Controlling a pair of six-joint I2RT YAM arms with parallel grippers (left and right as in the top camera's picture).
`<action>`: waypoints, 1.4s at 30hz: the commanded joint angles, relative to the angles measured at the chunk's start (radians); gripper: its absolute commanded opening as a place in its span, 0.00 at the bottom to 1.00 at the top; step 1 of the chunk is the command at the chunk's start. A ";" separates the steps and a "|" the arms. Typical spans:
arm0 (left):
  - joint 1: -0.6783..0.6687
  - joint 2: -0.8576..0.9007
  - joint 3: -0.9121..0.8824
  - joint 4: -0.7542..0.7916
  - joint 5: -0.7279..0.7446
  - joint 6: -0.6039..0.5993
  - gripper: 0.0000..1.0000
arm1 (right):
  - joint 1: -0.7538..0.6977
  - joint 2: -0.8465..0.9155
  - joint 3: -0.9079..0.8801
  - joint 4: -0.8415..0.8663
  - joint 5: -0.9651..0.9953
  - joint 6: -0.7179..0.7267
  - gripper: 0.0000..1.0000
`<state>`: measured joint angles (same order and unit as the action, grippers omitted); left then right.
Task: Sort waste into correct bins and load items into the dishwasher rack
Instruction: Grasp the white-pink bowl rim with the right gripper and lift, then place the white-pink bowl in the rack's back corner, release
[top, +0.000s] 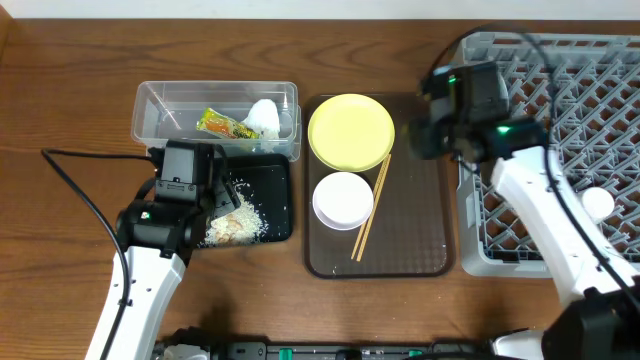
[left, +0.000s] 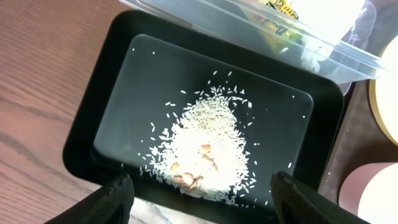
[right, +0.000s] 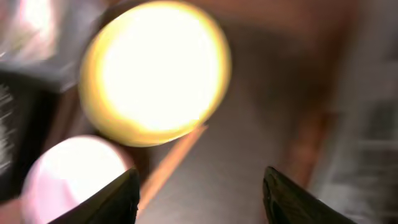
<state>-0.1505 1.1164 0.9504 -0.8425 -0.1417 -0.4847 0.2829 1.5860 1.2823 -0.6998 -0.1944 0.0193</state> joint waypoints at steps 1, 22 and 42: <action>0.006 -0.002 0.013 -0.008 -0.017 -0.026 0.74 | 0.066 0.051 -0.030 -0.028 -0.150 0.029 0.58; 0.006 0.002 0.013 -0.026 -0.016 -0.026 0.73 | 0.184 0.282 -0.032 -0.011 -0.024 0.174 0.01; 0.006 0.002 0.013 -0.024 -0.016 -0.026 0.73 | -0.147 -0.018 0.100 0.321 0.922 -0.213 0.01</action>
<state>-0.1505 1.1164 0.9504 -0.8642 -0.1417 -0.4988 0.1711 1.5368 1.3808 -0.4156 0.4477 -0.0330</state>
